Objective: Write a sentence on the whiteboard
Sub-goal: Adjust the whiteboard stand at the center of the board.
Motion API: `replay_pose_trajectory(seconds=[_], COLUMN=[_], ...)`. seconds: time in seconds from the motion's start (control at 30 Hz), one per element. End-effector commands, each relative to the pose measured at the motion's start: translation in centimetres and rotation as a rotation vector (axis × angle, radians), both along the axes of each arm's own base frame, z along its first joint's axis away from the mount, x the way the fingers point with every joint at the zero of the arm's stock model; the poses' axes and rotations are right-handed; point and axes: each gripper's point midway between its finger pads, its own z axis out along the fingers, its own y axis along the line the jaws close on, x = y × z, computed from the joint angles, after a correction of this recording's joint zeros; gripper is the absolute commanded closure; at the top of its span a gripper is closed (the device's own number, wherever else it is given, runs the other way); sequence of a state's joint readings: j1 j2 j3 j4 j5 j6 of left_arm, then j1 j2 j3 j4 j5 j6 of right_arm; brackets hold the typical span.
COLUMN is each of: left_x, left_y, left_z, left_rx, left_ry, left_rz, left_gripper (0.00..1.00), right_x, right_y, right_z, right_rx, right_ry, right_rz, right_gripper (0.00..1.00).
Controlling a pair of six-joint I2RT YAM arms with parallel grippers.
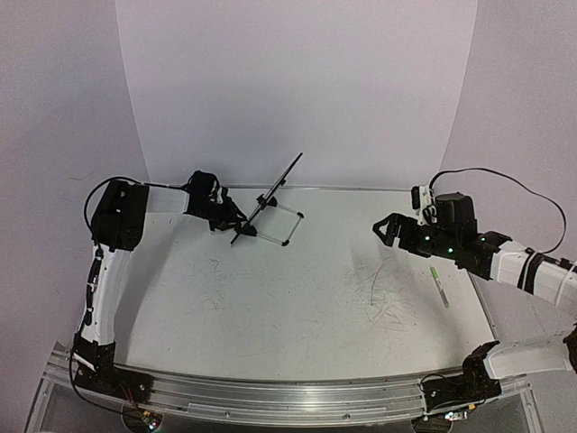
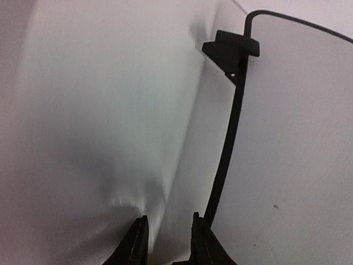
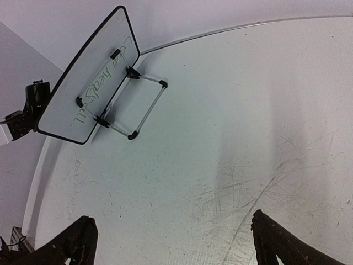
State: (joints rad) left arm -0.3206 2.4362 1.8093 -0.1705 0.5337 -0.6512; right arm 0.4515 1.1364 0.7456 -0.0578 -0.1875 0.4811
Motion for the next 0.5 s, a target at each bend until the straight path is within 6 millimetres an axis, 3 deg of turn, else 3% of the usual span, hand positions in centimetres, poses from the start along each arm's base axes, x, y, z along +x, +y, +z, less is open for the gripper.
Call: replay_pose_trajectory(seconds=[0.0, 0.17, 0.33, 0.47], left_x=[-5.9, -10.7, -16.4, -19.6], left_y=[-1.7, -5.0, -9.8, -13.9], left_z=[0.4, 0.1, -0.6, -1.0], left_rx=[0.07, 0.038, 0.004, -0.024], left_ry=[0.028, 0.051, 0.061, 0.065], left_rz=[-0.049, -0.102, -0.159, -0.197], left_gripper=[0.73, 0.73, 0.73, 0.71], right_x=[0.7, 1.2, 1.3, 1.2], right_y=[0.2, 0.5, 0.5, -0.8], right_z=[0.3, -0.6, -0.9, -0.3], right_rx=[0.018, 0.032, 0.044, 0.047], right_ry=[-0.022, -0.007, 0.003, -0.026], right_rz=[-0.017, -0.021, -0.038, -0.103], right_gripper=[0.02, 0.02, 0.02, 0.02])
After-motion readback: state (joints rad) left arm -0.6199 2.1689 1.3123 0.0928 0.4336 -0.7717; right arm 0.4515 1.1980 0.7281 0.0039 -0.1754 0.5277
